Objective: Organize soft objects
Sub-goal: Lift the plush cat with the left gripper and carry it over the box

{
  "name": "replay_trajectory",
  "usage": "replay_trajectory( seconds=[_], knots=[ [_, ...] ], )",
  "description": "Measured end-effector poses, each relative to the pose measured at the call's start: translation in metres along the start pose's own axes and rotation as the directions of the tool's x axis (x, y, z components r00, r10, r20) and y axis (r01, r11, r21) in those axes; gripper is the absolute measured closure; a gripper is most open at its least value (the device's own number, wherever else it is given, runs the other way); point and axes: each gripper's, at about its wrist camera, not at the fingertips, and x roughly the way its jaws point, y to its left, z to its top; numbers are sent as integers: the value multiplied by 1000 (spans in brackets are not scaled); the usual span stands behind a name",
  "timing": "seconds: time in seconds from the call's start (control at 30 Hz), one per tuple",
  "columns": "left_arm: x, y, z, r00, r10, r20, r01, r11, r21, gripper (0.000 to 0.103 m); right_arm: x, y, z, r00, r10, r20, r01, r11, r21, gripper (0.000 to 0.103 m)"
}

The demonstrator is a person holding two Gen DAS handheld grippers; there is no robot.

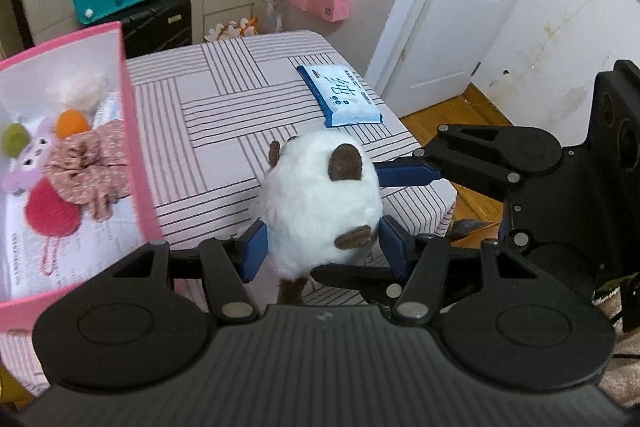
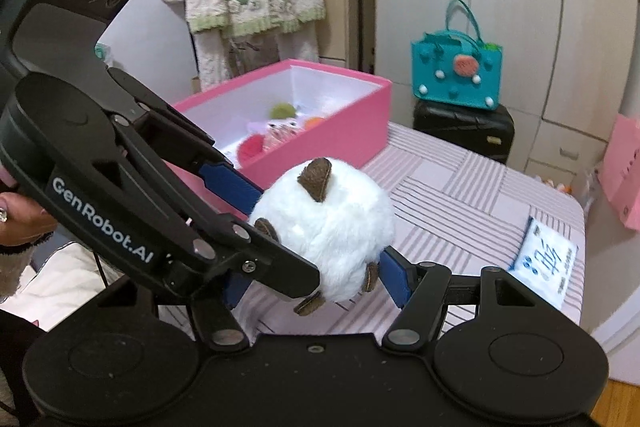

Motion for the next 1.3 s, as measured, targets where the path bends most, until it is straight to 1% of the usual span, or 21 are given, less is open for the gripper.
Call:
replay_trajectory(
  seconds=[0.07,0.2,0.4,0.53,0.67,0.87,1.03,1.1,1.13,1.23,1.3],
  knots=[
    [-9,1,-3,1000,18,13,-17,1000,-15,46,-1,9,3,1000,3,15,-2,1000,-31,32],
    [-24,9,-7,999,27,21,-26,999,-38,46,1,20,13,999,26,23,-25,999,-30,32],
    [-49,24,-14,1000,23,-4,-23,997,-71,46,3,39,28,997,83,-12,-83,995,-48,30],
    [-69,31,-20,999,33,10,-32,996,-81,46,2,53,41,993,114,-17,-115,990,-83,28],
    [-85,38,-23,997,68,47,-64,994,-89,46,4,68,53,992,127,2,-125,984,-128,28],
    [-106,60,-20,988,112,106,-99,988,-122,46,17,77,79,987,153,42,-144,975,-170,28],
    [-122,86,-9,971,155,179,-129,980,-148,45,35,76,109,977,196,87,-176,964,-200,27],
    [-126,100,-3,964,161,212,-127,978,-166,44,44,73,122,971,220,95,-197,958,-209,27],
    [-126,107,0,963,154,220,-116,978,-174,44,51,71,128,969,232,87,-209,954,-215,27],
    [-127,128,9,958,125,259,-76,979,-191,43,70,59,145,963,253,92,-235,956,-176,27],
    [-122,142,16,957,126,263,-71,975,-209,43,85,53,153,960,264,97,-246,955,-165,27]
  ],
)
